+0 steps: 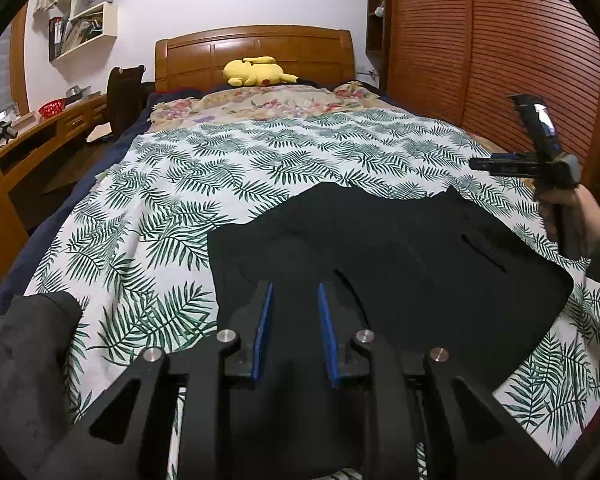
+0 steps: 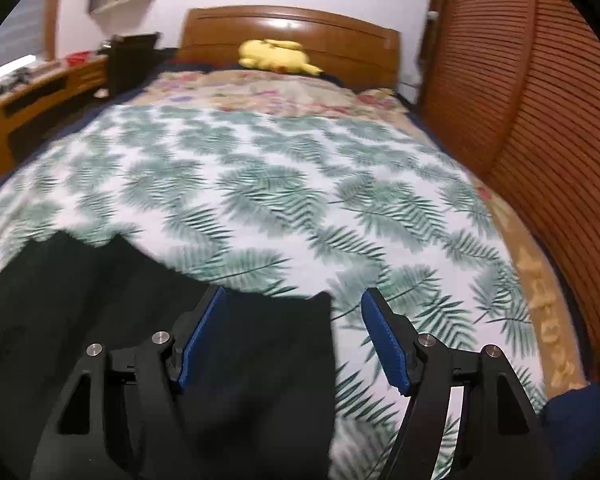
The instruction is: Fold large clothes
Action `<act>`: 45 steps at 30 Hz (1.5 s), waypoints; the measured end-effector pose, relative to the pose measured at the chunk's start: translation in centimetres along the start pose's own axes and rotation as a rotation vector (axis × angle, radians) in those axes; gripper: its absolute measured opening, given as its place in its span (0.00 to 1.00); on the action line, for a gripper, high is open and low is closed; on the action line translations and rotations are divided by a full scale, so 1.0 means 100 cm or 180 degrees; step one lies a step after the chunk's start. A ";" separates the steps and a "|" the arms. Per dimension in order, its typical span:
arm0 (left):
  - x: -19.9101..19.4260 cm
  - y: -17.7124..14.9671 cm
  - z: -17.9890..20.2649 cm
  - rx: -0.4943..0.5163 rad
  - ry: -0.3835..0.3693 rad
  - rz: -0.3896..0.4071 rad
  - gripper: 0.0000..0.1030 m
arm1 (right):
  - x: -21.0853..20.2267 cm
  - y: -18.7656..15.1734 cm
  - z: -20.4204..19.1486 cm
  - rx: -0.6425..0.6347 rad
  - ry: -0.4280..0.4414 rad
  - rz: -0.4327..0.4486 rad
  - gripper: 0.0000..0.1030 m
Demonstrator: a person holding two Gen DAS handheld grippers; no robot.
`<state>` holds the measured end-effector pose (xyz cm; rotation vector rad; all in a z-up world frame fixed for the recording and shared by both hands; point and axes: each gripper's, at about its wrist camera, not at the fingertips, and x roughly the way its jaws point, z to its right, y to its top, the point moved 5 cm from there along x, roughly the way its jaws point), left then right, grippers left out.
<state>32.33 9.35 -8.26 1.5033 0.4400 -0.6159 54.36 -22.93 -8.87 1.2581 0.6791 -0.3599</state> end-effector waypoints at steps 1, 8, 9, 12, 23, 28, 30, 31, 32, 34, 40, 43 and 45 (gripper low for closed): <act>0.000 -0.001 0.001 0.0003 -0.0005 -0.0005 0.20 | -0.007 -0.007 -0.004 -0.0027 0.0087 -0.0019 0.70; 0.000 -0.008 0.011 0.0043 -0.0018 -0.0051 0.20 | -0.038 -0.085 -0.037 -0.0336 0.0434 -0.0307 0.70; 0.000 -0.009 0.012 0.0045 -0.0015 -0.0051 0.20 | -0.042 -0.095 -0.041 -0.0375 0.0466 -0.0334 0.70; -0.001 -0.012 0.014 0.0060 -0.0002 -0.0059 0.20 | -0.057 -0.118 -0.050 -0.0468 0.0575 -0.0413 0.69; -0.005 -0.026 0.025 0.0132 -0.0016 -0.0131 0.21 | -0.092 -0.160 -0.068 -0.0463 0.0689 -0.0406 0.70; -0.008 -0.037 0.032 0.0174 -0.0035 -0.0189 0.21 | -0.078 -0.178 -0.061 -0.0456 0.0587 -0.0550 0.70; -0.010 -0.044 0.035 0.0184 -0.0051 -0.0213 0.21 | -0.072 -0.186 -0.060 -0.0468 0.0561 -0.0535 0.70; -0.011 -0.048 0.036 0.0188 -0.0053 -0.0233 0.21 | -0.070 -0.190 -0.059 -0.0438 0.0574 -0.0537 0.71; -0.011 -0.052 0.037 0.0192 -0.0055 -0.0256 0.21 | -0.070 -0.192 -0.058 -0.0401 0.0574 -0.0502 0.71; -0.011 -0.060 0.039 0.0167 -0.0081 -0.0307 0.21 | -0.074 -0.193 -0.058 -0.0385 0.0562 -0.0451 0.71; -0.005 -0.077 0.044 0.0183 -0.0057 -0.0429 0.21 | -0.093 -0.194 -0.053 -0.0353 0.0593 -0.0341 0.71; 0.003 -0.081 0.044 0.0188 -0.0036 -0.0495 0.22 | -0.102 -0.194 -0.047 -0.0372 0.0580 -0.0290 0.71; 0.009 -0.085 0.043 0.0166 -0.0023 -0.0557 0.22 | -0.104 -0.195 -0.037 -0.0328 0.0530 -0.0286 0.71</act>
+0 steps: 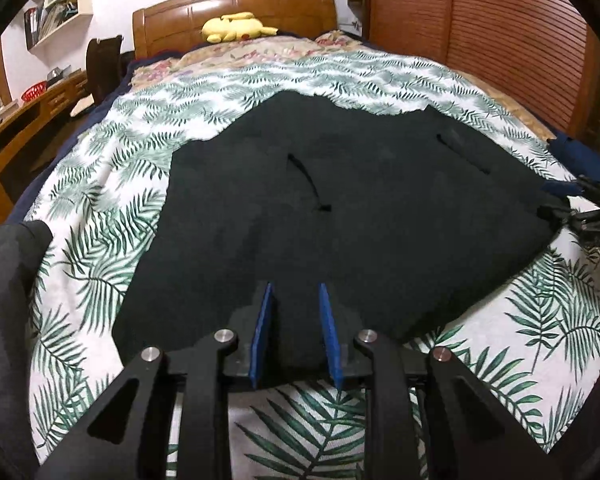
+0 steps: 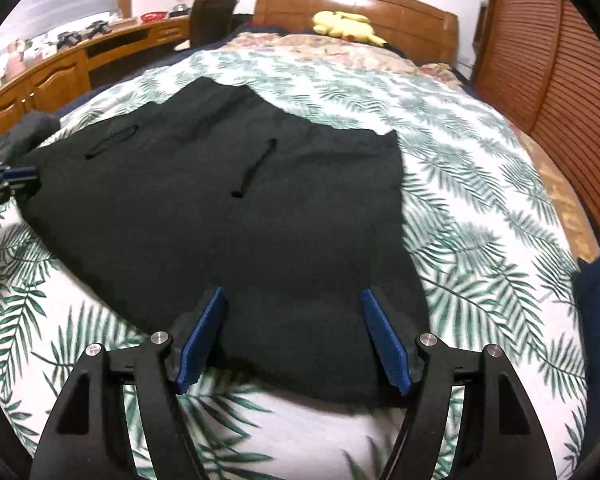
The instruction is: Fold large clothes
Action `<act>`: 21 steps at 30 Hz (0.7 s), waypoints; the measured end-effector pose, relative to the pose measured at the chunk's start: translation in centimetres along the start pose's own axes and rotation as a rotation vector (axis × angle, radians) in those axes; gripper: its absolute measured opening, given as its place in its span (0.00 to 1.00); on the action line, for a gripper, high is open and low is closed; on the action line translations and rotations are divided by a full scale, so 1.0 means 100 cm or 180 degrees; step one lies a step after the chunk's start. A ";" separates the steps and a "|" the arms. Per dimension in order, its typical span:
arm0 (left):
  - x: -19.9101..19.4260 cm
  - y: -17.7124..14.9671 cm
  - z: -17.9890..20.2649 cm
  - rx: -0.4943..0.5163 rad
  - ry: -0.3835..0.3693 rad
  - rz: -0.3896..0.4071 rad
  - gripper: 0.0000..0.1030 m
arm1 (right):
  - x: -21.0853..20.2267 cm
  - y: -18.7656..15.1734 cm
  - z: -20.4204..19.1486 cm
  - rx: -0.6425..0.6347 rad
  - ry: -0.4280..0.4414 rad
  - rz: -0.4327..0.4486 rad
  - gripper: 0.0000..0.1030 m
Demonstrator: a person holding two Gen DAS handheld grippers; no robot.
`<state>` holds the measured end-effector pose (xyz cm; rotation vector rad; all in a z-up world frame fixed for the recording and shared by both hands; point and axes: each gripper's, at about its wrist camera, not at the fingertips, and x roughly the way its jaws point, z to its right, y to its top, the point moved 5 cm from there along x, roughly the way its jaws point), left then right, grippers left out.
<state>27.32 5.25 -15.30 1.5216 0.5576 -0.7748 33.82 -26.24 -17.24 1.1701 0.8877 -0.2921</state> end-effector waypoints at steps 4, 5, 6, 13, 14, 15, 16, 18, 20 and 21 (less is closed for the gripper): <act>0.008 -0.001 0.003 0.0013 0.0071 -0.0054 0.23 | -0.003 -0.007 0.018 0.0018 -0.0166 -0.0003 0.71; 0.009 0.000 0.003 0.0011 0.0084 -0.0044 0.23 | -0.003 -0.009 0.023 0.0049 -0.0168 -0.0015 0.71; 0.008 0.001 0.004 0.0006 0.0089 -0.0041 0.23 | -0.002 -0.010 0.028 0.0087 -0.0146 -0.0032 0.72; 0.002 0.003 0.000 -0.0083 0.0073 -0.0005 0.23 | 0.015 -0.021 0.036 0.0276 0.0136 -0.0294 0.79; 0.001 0.002 -0.002 -0.0094 0.0078 0.0004 0.23 | 0.016 -0.022 0.035 0.0277 0.0159 -0.0309 0.79; -0.001 0.002 -0.004 -0.0108 0.0082 0.0012 0.23 | 0.017 -0.023 0.033 0.0277 0.0172 -0.0321 0.79; -0.003 0.002 -0.005 -0.0120 0.0088 0.0025 0.23 | 0.018 -0.023 0.032 0.0278 0.0185 -0.0332 0.79; -0.010 0.001 -0.010 -0.0150 0.0116 0.0063 0.23 | 0.020 -0.023 0.031 0.0281 0.0205 -0.0344 0.79; -0.017 -0.001 -0.017 -0.0185 0.0143 0.0099 0.23 | 0.020 -0.023 0.030 0.0283 0.0213 -0.0349 0.79; -0.021 -0.002 -0.022 -0.0220 0.0157 0.0124 0.23 | 0.021 -0.022 0.030 0.0287 0.0219 -0.0353 0.79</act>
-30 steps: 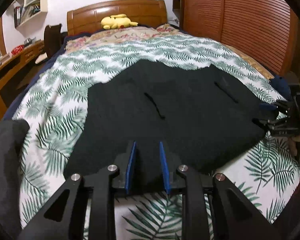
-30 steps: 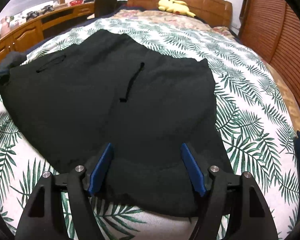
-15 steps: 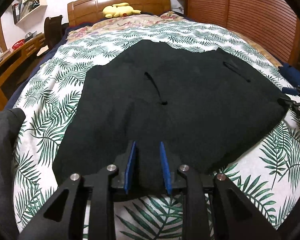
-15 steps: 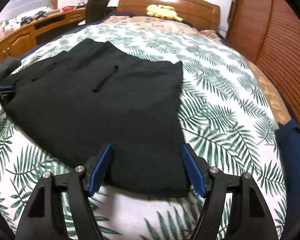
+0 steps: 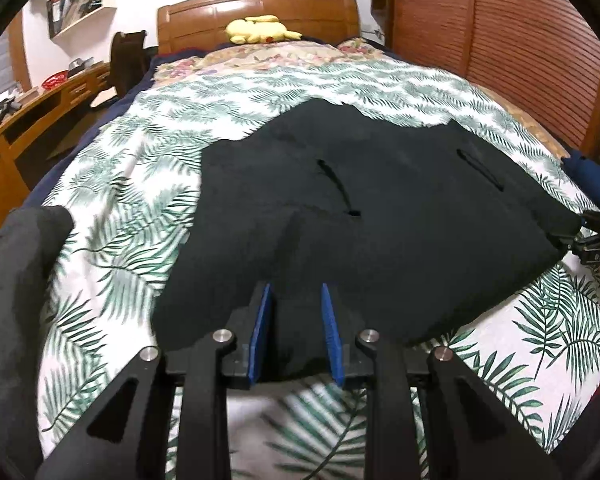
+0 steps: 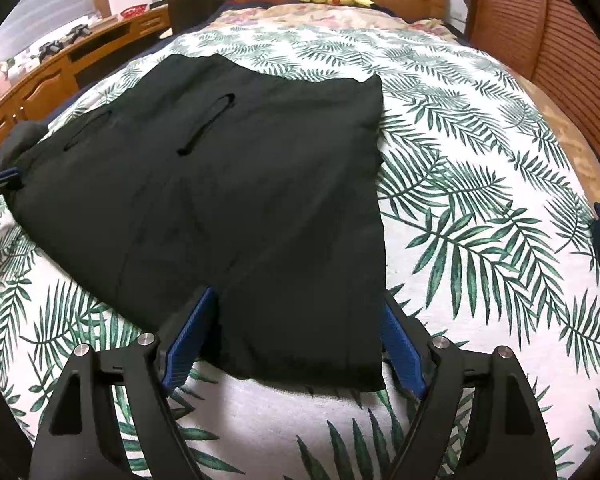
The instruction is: Fold large clothes
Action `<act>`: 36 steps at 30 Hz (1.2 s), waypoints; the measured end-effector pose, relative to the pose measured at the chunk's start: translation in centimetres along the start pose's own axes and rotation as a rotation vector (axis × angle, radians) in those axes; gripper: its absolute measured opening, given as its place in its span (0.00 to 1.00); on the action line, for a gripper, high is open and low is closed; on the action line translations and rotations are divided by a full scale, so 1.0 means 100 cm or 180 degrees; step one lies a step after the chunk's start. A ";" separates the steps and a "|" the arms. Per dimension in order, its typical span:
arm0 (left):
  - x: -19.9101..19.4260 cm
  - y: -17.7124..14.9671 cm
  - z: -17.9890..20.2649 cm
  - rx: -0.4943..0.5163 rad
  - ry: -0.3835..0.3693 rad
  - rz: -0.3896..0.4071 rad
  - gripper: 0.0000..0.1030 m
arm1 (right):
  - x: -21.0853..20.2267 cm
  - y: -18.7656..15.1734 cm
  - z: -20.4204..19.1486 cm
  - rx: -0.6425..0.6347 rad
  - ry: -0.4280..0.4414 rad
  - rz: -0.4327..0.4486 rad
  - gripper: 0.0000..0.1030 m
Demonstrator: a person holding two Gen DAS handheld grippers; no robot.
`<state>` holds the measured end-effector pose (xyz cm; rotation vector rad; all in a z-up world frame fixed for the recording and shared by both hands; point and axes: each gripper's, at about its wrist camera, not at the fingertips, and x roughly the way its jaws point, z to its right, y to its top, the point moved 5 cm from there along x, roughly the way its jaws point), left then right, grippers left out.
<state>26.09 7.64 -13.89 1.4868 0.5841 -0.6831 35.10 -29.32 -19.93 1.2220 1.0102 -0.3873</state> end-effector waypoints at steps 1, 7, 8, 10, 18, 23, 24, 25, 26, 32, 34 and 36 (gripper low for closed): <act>-0.004 -0.002 -0.006 -0.0041 0.0018 0.0016 0.24 | 0.000 0.000 0.000 0.0003 0.0006 -0.0002 0.79; -0.017 -0.012 -0.035 -0.0188 0.0145 0.0047 0.25 | 0.003 0.001 -0.002 -0.0017 -0.0010 -0.0008 0.79; -0.018 -0.014 -0.038 -0.0209 0.0158 0.0040 0.26 | 0.003 0.002 -0.003 -0.0025 -0.0019 -0.0008 0.79; -0.018 -0.016 -0.046 -0.0246 0.0205 0.0033 0.27 | 0.004 0.002 -0.003 -0.0030 -0.0026 -0.0009 0.79; -0.015 -0.025 -0.063 -0.0288 0.0333 -0.0027 0.30 | 0.006 0.004 -0.004 -0.0029 -0.0029 -0.0021 0.79; -0.008 -0.028 -0.065 -0.0320 0.0320 -0.0088 0.31 | 0.007 0.004 -0.005 -0.0039 -0.0034 -0.0025 0.79; -0.007 -0.028 -0.065 -0.0341 0.0314 -0.0103 0.31 | 0.007 0.004 -0.005 -0.0037 -0.0033 -0.0025 0.79; -0.005 -0.029 -0.066 -0.0356 0.0307 -0.0121 0.31 | 0.007 0.004 -0.005 -0.0037 -0.0032 -0.0025 0.79; -0.003 -0.029 -0.067 -0.0375 0.0305 -0.0130 0.31 | 0.007 0.004 -0.006 -0.0039 -0.0032 -0.0025 0.79; 0.000 -0.029 -0.065 -0.0381 0.0328 -0.0156 0.31 | 0.007 0.004 -0.006 -0.0042 -0.0029 -0.0027 0.79; 0.001 -0.030 -0.066 -0.0398 0.0320 -0.0170 0.31 | 0.007 0.004 -0.007 -0.0044 -0.0025 -0.0023 0.78; 0.001 -0.030 -0.067 -0.0409 0.0309 -0.0182 0.31 | 0.006 0.004 -0.008 -0.0057 0.0014 -0.0015 0.74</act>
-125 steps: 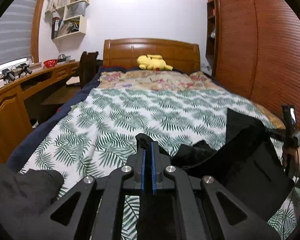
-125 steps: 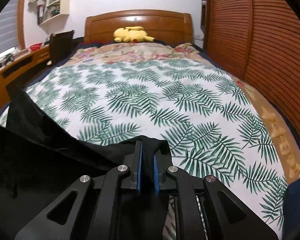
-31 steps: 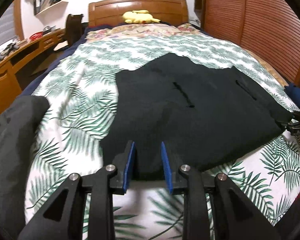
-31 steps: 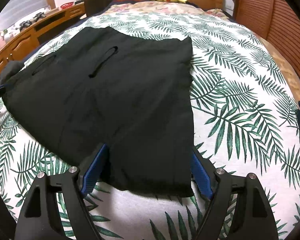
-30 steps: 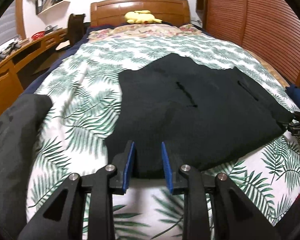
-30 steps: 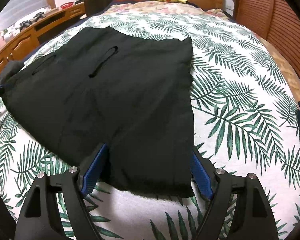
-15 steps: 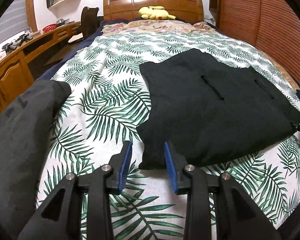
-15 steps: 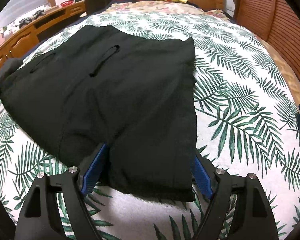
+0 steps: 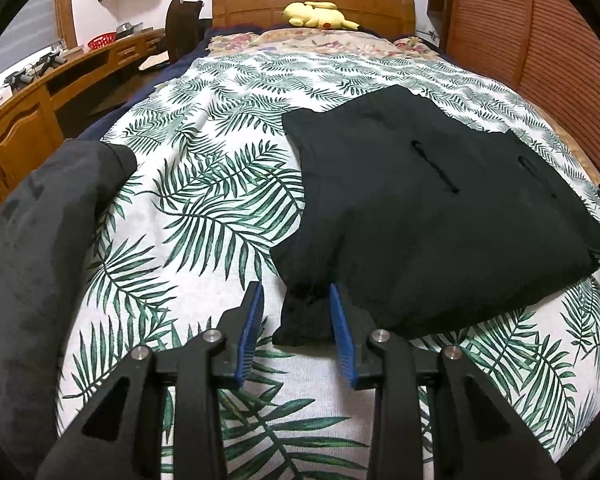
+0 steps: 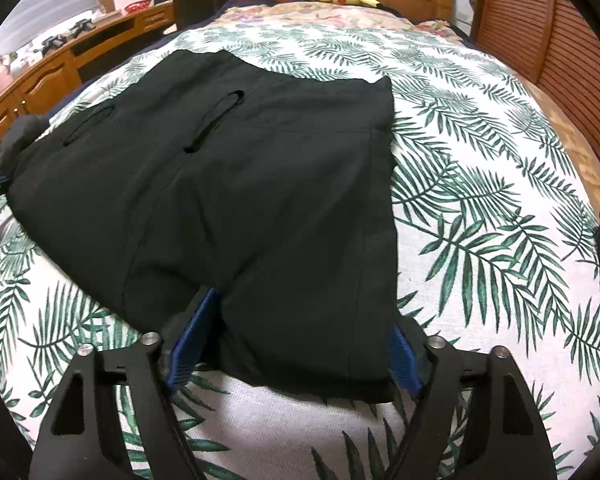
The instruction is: Fold large clothes
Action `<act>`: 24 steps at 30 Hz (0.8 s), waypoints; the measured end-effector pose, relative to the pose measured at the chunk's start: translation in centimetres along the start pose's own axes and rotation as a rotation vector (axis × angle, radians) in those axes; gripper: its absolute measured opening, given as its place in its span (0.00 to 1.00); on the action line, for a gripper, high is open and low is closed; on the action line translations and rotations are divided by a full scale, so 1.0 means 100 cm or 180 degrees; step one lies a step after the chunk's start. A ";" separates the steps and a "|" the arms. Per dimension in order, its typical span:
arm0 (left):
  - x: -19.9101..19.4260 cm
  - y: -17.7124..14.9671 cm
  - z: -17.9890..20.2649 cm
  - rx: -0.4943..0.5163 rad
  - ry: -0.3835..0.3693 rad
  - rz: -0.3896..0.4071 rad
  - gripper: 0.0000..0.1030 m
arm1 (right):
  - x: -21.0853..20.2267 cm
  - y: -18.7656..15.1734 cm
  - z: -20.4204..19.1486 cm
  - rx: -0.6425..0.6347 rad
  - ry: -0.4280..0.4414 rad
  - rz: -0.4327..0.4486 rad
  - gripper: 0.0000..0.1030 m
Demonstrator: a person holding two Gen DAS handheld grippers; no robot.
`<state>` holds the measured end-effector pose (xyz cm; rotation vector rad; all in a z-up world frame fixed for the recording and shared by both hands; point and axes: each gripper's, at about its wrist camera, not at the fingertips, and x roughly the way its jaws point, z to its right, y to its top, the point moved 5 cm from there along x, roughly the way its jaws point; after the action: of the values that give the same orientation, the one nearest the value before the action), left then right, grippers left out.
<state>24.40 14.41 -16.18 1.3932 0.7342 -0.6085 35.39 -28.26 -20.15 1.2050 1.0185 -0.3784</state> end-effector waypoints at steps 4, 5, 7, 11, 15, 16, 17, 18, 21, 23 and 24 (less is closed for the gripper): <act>0.001 0.000 0.001 -0.0005 -0.0008 -0.0022 0.31 | -0.001 0.000 -0.002 -0.0024 0.0003 0.0009 0.70; 0.001 0.000 0.000 -0.0007 -0.0018 -0.0026 0.31 | -0.001 0.000 -0.003 -0.0025 0.0024 0.0011 0.68; 0.002 0.001 -0.001 -0.0017 -0.0058 -0.0038 0.30 | -0.001 0.000 -0.003 -0.0017 0.0055 0.0020 0.65; 0.000 0.002 -0.002 -0.0105 -0.0213 -0.0066 0.08 | -0.005 0.002 -0.005 -0.0026 0.0094 0.0062 0.45; -0.015 0.005 0.005 -0.0014 -0.0182 0.0101 0.00 | -0.019 0.011 -0.003 -0.0010 0.0118 0.0208 0.20; -0.020 0.007 0.007 0.0012 -0.0188 0.0156 0.00 | -0.023 0.012 -0.003 -0.0009 0.0121 0.0232 0.18; -0.026 0.008 0.010 0.0050 -0.0199 0.0206 0.00 | -0.027 0.012 -0.004 -0.0021 0.0109 0.0255 0.16; -0.032 0.009 0.012 0.0075 -0.0210 0.0245 0.00 | -0.032 0.012 -0.004 -0.0030 0.0094 0.0293 0.15; -0.048 0.007 0.017 0.0100 -0.0336 0.0338 0.00 | -0.051 0.015 -0.002 -0.0071 0.0007 0.0400 0.12; -0.060 0.000 0.024 0.0150 -0.0439 0.0380 0.00 | -0.065 0.016 0.003 -0.0068 -0.0040 0.0474 0.11; -0.065 -0.004 0.027 0.0174 -0.0465 0.0387 0.00 | -0.073 0.014 0.006 -0.0052 -0.0047 0.0493 0.11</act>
<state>20.15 11.37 -11.42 1.4162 0.5160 -0.6310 32.84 -30.21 -13.37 1.2555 0.9071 -0.2569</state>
